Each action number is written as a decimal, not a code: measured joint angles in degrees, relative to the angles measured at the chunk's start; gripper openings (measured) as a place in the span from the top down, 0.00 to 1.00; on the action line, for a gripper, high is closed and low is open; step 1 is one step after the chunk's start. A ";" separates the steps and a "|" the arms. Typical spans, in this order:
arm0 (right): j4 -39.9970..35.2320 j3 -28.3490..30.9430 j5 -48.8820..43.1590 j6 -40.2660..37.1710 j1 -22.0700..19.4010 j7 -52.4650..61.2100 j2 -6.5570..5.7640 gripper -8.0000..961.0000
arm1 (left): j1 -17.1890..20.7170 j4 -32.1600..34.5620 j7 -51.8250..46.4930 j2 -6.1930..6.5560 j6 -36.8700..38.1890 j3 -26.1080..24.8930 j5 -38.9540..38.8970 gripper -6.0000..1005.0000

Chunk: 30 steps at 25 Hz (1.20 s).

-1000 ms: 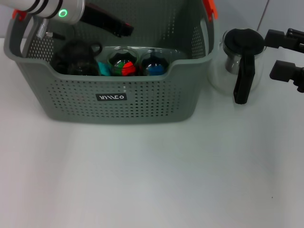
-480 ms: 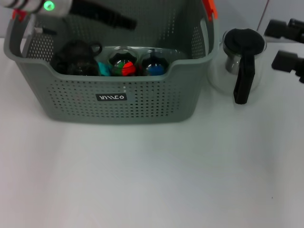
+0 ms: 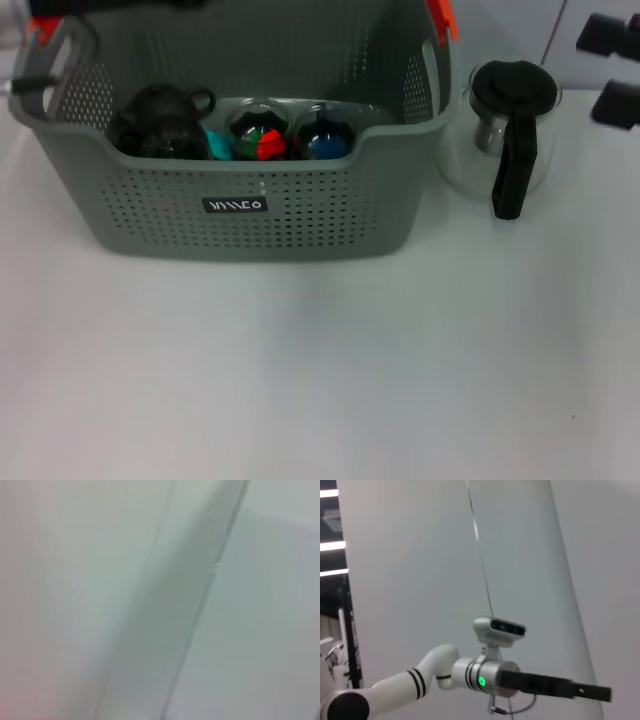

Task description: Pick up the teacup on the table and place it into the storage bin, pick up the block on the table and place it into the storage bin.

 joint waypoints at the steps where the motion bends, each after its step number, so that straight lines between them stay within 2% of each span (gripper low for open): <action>1: 0.01 -0.30 -0.79 0.00 0.26 -0.21 -0.01 0.10 | 1.06 -0.03 1.17 -0.27 1.97 -0.72 -0.78 0.07; 3: 0.08 -1.12 -2.42 0.03 0.93 -0.80 0.18 0.10 | 2.76 -0.18 3.79 -0.78 5.49 -2.02 -1.65 0.07; 8: 0.56 -2.47 -7.81 0.65 3.06 -3.02 2.15 0.10 | 6.85 -1.93 11.42 -1.59 15.12 -7.06 -1.74 0.07; 13: 0.68 -2.64 -14.56 1.48 4.96 -4.27 3.77 0.10 | 10.47 -3.35 15.62 -2.10 19.14 -9.84 1.59 0.07; 16: 0.95 -2.70 -16.89 2.71 5.13 -5.26 4.73 0.10 | 12.40 -3.10 16.82 -2.92 20.15 -10.18 5.73 0.07; 25: 4.53 -3.50 -23.32 4.86 6.06 -6.09 5.44 0.10 | 14.54 -2.95 21.18 -4.04 21.00 -9.79 16.29 0.07; 30: 7.13 -7.98 -23.90 9.19 6.20 -6.18 5.79 0.10 | 14.85 -3.01 23.84 -4.25 21.08 -8.21 21.58 0.07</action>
